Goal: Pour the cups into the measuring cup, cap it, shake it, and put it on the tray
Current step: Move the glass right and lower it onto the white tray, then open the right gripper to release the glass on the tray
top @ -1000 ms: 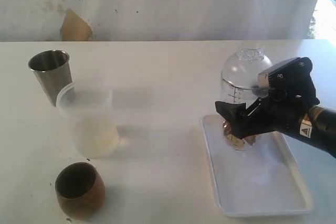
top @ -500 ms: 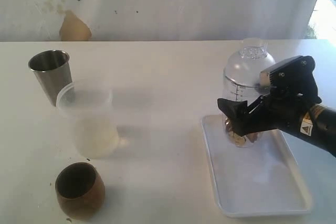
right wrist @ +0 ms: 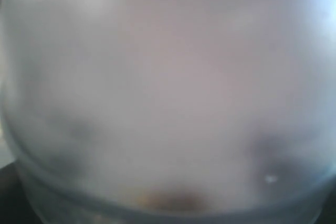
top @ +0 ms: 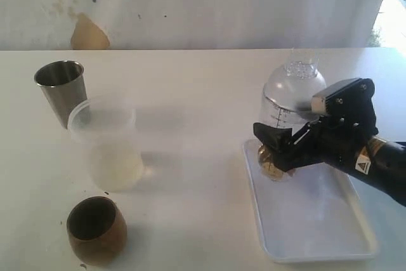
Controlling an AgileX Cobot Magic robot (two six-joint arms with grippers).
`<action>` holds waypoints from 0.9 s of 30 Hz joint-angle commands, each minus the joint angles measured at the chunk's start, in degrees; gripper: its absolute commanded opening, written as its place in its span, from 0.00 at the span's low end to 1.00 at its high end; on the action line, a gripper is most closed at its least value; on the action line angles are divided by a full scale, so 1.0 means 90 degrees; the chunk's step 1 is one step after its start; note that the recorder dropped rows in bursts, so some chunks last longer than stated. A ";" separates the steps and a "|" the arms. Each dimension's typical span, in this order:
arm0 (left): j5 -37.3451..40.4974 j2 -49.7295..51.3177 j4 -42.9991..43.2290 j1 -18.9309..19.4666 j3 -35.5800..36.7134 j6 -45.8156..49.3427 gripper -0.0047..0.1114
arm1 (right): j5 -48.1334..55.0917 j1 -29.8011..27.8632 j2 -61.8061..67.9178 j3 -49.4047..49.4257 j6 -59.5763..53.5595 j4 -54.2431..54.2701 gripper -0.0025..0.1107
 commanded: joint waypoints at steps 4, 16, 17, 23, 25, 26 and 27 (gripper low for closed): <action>-0.0051 -0.0024 -0.0012 -0.0023 0.0034 -0.0001 0.04 | -0.0472 -0.0030 0.0326 0.0019 -0.0438 0.0047 0.75; -0.0051 -0.0024 -0.0012 -0.0023 0.0034 -0.0001 0.04 | -0.0197 -0.0030 0.0326 0.0019 -0.0219 0.0313 0.84; -0.0051 -0.0024 -0.0012 -0.0023 0.0034 -0.0001 0.04 | -0.0097 -0.0030 0.0326 0.0019 -0.0219 0.0379 0.88; -0.0051 -0.0024 -0.0012 -0.0023 0.0034 -0.0001 0.04 | -0.0198 -0.0030 0.0326 0.0019 -0.0236 0.0408 0.95; -0.0051 -0.0024 -0.0012 -0.0023 0.0034 -0.0001 0.04 | -0.0243 -0.0030 0.0326 0.0019 -0.0236 0.0408 0.95; -0.0051 -0.0024 -0.0012 -0.0023 0.0034 -0.0001 0.04 | -0.0243 -0.0030 0.0326 0.0019 -0.0236 0.0408 0.95; -0.0051 -0.0024 -0.0012 -0.0023 0.0034 -0.0001 0.04 | -0.0241 -0.0030 0.0314 0.0019 -0.0236 0.0465 0.95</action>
